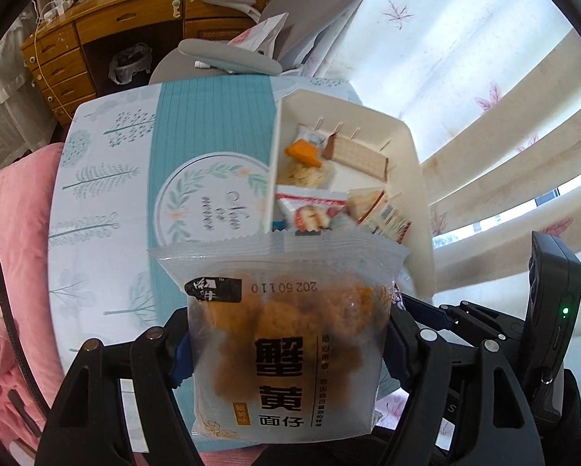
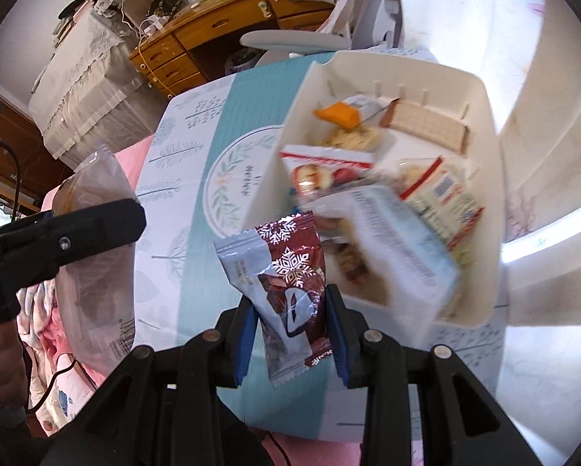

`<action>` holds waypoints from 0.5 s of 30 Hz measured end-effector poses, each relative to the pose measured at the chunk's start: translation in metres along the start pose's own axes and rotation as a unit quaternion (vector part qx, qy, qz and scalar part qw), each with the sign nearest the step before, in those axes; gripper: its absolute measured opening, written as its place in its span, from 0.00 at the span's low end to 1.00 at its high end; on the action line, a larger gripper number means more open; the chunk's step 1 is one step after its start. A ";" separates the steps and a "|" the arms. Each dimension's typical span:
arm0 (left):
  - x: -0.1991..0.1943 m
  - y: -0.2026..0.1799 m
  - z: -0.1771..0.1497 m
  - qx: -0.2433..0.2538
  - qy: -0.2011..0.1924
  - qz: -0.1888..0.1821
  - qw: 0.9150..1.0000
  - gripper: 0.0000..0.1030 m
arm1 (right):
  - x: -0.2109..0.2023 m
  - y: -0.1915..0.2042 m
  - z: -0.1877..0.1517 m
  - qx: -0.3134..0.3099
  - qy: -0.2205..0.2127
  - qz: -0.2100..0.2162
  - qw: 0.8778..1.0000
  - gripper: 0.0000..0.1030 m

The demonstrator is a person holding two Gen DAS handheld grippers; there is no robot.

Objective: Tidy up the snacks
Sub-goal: 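Lift and carry the biscuit bag with the left gripper while the right carries the candy to the tray, then drop the biscuit bag into the tray with the left gripper while the right releases the candy there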

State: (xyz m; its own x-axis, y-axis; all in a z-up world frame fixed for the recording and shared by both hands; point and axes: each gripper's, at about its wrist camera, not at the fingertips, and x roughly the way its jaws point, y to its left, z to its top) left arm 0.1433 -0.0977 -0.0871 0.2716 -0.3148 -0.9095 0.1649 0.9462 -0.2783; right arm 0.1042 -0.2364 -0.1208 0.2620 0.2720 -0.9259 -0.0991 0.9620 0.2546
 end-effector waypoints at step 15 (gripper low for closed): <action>0.038 -0.063 0.042 -0.024 -0.057 -0.010 0.998 0.75 | -0.022 -0.069 0.014 -0.020 -0.053 -0.008 0.998 0.33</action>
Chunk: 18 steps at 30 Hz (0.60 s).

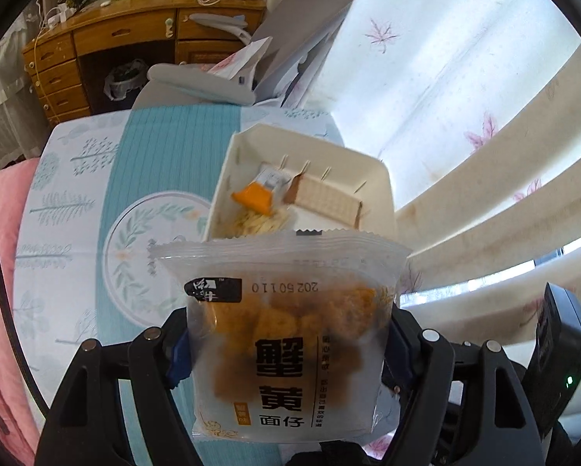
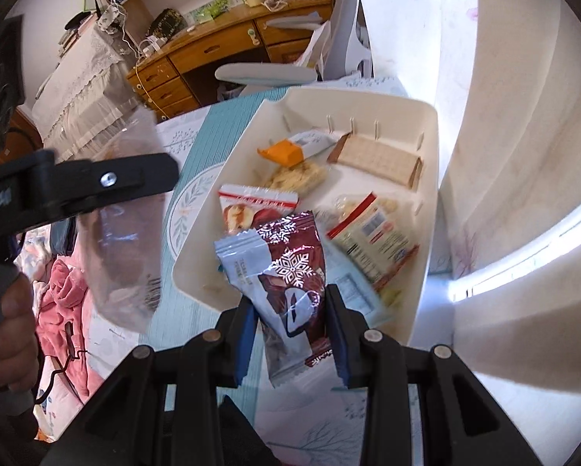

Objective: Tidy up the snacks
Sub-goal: 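Drop the biscuit bag into the tray with the left gripper while the right releases the candy there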

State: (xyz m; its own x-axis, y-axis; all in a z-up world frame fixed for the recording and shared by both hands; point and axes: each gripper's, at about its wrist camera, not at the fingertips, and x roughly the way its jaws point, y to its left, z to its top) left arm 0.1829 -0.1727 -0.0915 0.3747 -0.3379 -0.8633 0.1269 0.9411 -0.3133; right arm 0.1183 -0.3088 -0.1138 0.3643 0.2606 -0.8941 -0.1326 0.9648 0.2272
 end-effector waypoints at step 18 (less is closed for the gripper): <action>-0.011 0.009 0.001 -0.046 -0.065 -0.004 0.997 0.94 | 0.007 -0.029 0.019 0.022 -0.035 0.030 0.999 0.59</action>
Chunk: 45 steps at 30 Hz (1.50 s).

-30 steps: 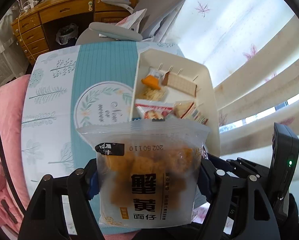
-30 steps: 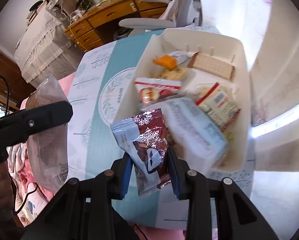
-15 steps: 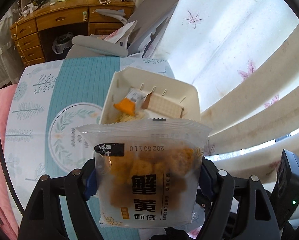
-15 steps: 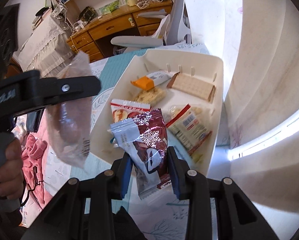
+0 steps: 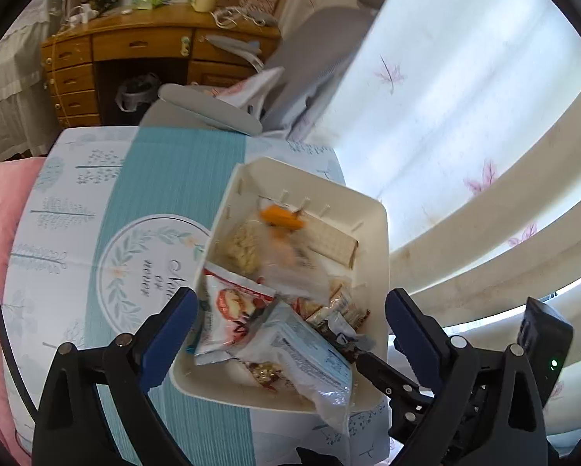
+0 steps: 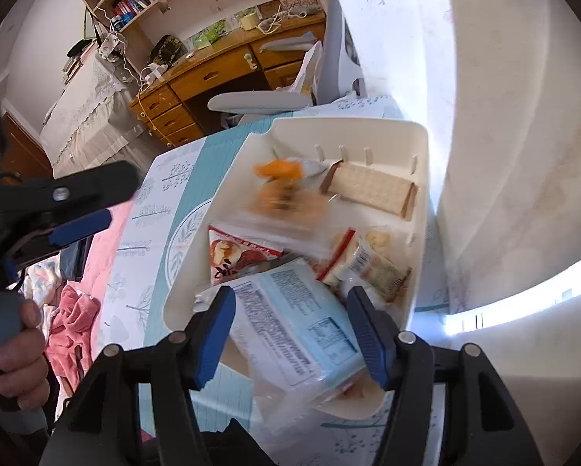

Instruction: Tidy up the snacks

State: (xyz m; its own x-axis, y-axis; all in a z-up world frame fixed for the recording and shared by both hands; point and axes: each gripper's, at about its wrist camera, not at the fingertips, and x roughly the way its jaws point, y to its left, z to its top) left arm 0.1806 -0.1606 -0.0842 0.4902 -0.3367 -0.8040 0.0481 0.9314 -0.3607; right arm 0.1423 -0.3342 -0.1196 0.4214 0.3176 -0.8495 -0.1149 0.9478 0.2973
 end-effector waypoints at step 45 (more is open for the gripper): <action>-0.199 0.120 -0.106 0.034 0.005 0.071 0.997 0.99 | -0.075 0.199 -0.118 -0.064 0.044 -0.035 0.996 0.96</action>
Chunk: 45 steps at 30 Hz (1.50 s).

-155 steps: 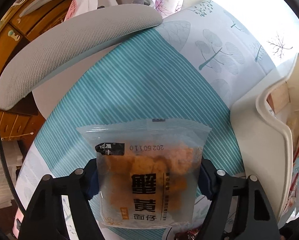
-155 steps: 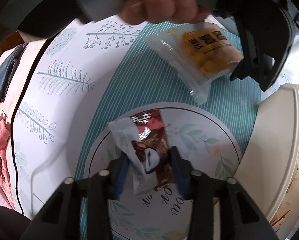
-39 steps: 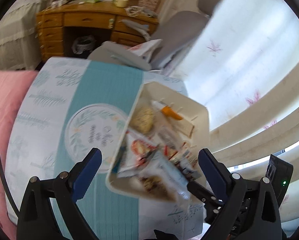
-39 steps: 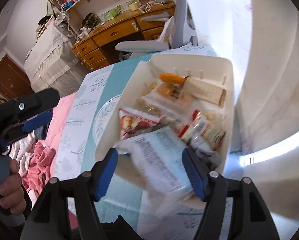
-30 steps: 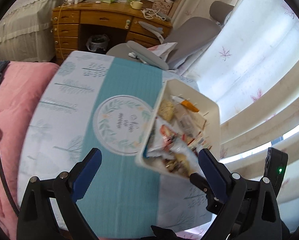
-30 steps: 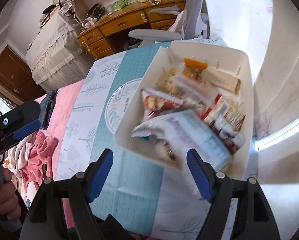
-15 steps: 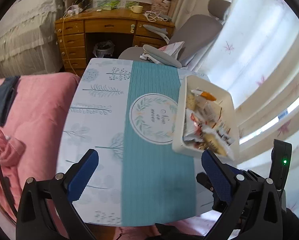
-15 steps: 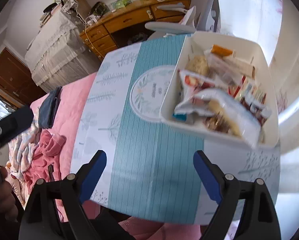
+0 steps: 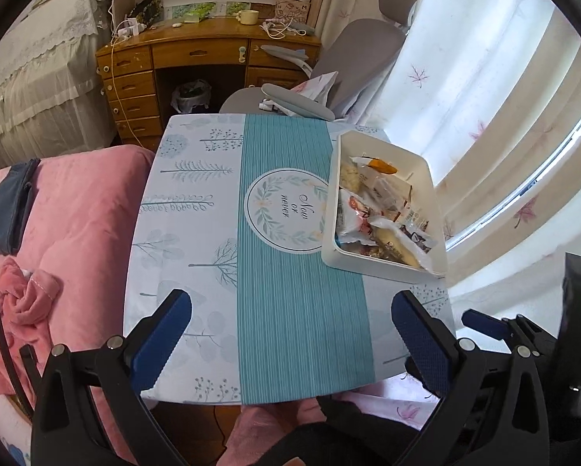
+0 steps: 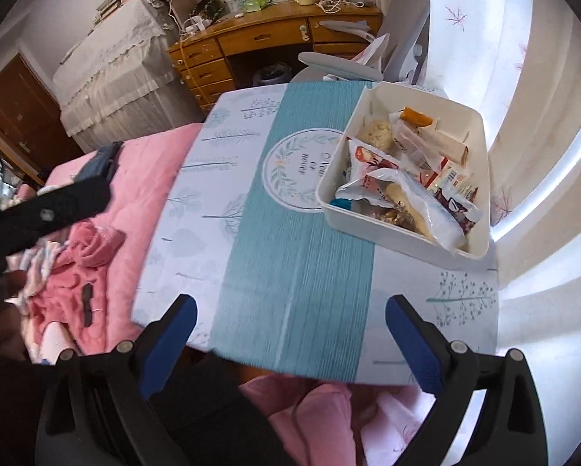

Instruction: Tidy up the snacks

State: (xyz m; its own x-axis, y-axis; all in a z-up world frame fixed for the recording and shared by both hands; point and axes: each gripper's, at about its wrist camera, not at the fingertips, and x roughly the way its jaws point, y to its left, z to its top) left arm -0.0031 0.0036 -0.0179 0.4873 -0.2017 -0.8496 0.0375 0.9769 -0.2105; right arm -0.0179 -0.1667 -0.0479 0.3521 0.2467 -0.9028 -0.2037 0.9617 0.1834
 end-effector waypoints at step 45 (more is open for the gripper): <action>0.004 -0.047 -0.012 0.028 -0.022 0.096 0.995 0.99 | -0.017 -0.023 -0.002 0.078 -0.010 -0.034 0.996 0.97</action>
State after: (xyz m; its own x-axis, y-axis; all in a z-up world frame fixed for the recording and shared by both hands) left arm -0.0138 -0.0440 -0.0171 0.5278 -0.0098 -0.8493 -0.0121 0.9997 -0.0191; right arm -0.0210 -0.1936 -0.0381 0.3788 0.1804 -0.9077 -0.0353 0.9829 0.1806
